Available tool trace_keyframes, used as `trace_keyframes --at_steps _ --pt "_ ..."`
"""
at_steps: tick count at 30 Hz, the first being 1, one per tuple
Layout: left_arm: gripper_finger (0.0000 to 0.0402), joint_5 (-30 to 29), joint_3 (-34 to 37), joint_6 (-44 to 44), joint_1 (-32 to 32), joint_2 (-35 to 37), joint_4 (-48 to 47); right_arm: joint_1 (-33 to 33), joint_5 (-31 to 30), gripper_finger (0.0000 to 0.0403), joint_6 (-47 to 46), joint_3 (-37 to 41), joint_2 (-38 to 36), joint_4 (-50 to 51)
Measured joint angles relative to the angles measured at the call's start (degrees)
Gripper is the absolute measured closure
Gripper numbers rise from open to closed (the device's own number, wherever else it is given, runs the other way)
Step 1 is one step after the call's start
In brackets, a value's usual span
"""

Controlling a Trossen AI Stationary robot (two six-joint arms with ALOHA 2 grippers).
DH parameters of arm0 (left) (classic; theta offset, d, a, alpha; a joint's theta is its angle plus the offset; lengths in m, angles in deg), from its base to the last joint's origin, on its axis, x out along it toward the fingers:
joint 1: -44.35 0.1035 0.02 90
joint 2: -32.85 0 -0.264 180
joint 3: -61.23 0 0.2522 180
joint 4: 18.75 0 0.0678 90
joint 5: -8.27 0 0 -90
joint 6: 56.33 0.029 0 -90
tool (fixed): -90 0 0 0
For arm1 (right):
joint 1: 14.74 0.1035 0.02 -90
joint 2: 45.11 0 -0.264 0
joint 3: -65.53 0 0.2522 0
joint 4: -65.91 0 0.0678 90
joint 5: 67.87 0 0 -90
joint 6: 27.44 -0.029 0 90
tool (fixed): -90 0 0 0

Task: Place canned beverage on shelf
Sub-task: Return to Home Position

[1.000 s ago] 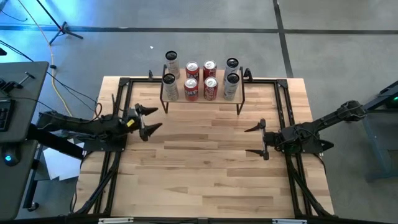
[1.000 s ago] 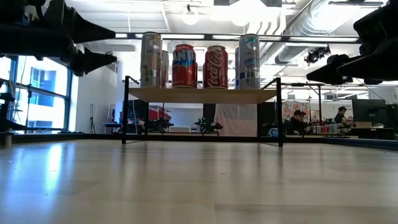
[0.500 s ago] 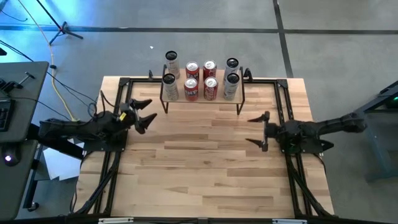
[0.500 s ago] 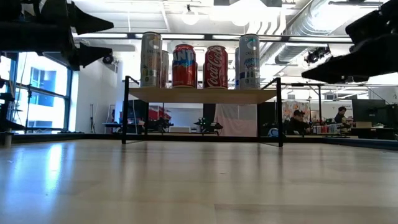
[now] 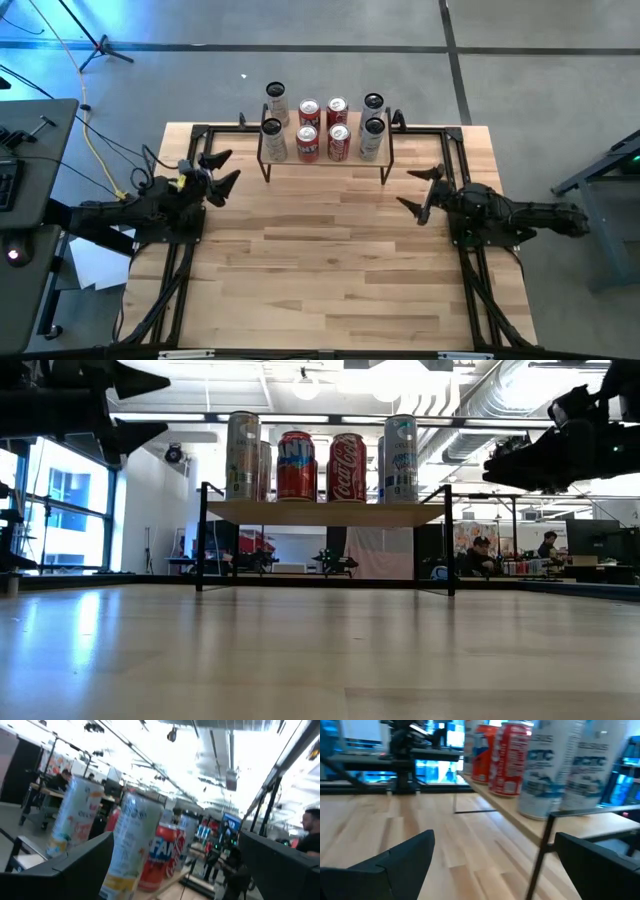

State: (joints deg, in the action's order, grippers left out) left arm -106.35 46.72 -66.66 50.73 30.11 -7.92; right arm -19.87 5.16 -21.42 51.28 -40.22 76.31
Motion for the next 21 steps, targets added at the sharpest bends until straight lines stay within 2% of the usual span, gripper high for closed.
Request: trace_keyframes --at_steps 7,21 --pt "0.0002 -0.07 0.02 0.00 1.29 2.50 0.32 -3.85 -0.01 0.0003 0.00 0.00 -0.02 -0.01" --pt "0.0002 -0.02 0.02 0.00 0.52 2.49 -3.00 -3.88 0.00 0.0003 0.00 0.00 0.00 -0.01"
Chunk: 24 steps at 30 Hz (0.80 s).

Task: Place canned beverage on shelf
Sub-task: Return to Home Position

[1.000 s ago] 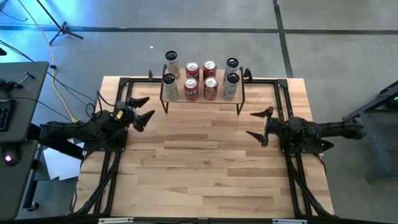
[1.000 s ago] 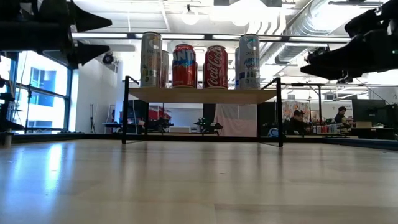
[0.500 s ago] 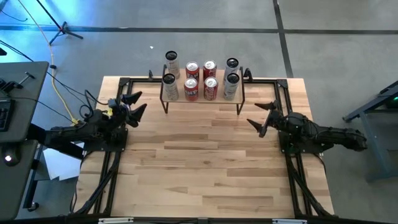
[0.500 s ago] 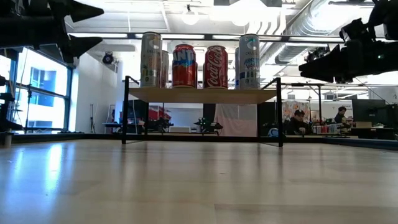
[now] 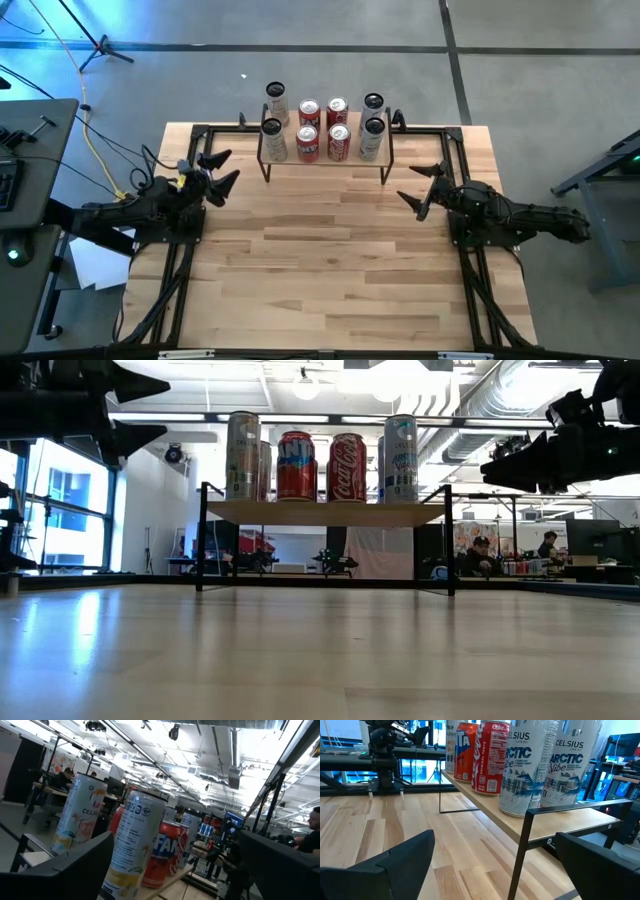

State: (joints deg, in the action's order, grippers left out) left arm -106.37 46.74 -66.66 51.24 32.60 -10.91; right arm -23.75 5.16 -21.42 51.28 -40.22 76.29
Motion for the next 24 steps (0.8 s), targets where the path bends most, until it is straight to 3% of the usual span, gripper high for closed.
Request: trace_keyframes --at_steps 24 --pt "0.0002 0.00 0.00 0.00 0.57 0.00 0.03 0.00 0.00 0.0003 0.00 -0.02 0.00 0.00"
